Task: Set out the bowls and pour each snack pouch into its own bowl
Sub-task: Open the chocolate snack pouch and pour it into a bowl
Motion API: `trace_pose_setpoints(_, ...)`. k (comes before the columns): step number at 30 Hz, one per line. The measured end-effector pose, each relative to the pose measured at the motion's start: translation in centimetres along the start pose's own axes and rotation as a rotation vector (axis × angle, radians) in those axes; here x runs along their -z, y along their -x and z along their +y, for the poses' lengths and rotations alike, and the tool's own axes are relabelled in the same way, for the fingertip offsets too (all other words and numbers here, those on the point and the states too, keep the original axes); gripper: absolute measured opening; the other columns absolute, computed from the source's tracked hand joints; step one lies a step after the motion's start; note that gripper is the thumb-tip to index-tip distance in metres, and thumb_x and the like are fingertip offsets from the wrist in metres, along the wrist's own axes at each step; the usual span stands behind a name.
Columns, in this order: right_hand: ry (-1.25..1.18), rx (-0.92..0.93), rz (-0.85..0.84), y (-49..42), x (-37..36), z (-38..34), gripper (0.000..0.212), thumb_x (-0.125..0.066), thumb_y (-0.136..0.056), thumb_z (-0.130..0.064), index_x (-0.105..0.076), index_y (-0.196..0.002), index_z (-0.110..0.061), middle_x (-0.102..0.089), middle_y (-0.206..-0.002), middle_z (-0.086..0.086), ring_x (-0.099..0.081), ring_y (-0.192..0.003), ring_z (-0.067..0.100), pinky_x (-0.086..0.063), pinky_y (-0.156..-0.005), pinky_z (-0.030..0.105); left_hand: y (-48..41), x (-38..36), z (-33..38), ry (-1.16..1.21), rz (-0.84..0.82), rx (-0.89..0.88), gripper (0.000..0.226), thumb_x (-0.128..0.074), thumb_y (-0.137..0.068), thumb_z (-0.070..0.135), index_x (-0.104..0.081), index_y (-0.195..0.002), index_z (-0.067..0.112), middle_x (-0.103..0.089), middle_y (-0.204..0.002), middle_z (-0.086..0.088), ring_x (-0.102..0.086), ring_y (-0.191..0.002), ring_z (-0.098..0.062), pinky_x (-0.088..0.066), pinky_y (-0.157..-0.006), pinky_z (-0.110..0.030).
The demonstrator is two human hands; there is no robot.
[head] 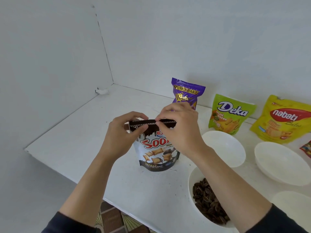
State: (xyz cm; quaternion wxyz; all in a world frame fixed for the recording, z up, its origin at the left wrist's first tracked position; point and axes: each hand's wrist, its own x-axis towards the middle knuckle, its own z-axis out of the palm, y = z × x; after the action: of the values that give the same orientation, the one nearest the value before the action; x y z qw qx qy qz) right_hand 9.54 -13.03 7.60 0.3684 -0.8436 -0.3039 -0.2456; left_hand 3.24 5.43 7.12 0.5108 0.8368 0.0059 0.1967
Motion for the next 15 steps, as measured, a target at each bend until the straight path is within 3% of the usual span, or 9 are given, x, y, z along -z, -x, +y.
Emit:
trace_pose_setpoints(4, 0.009, 0.076, -0.057, -0.2, -1.5, -0.6, 0.003, -0.078, -0.081, -0.022, -0.078, -0.082, -0.025, -0.069, -0.091, -0.011, -0.059, -0.097, 0.018, -0.045, -0.085, 0.052, -0.2, 0.4, -0.5, 0.018, -0.047, -0.025, 0.013, -0.075, -0.091, 0.011, -0.076, -0.1, 0.021, -0.075, -0.091, 0.016, -0.072, -0.09, -0.008, -0.057, -0.076, -0.018)
trace_pose_setpoints(15, -0.041, 0.04, -0.068, 0.1, -2.2, -0.6, 0.014, -0.074, -0.083, -0.023, -0.076, -0.097, -0.023, -0.069, -0.097, -0.007, -0.061, -0.096, 0.011, -0.046, -0.088, 0.052, -0.8, 1.2, -1.4, 0.077, -0.07, -0.044, 0.013, -0.082, -0.085, 0.013, -0.079, -0.096, 0.017, -0.078, -0.088, 0.011, -0.073, -0.085, -0.01, -0.054, -0.073, -0.014)
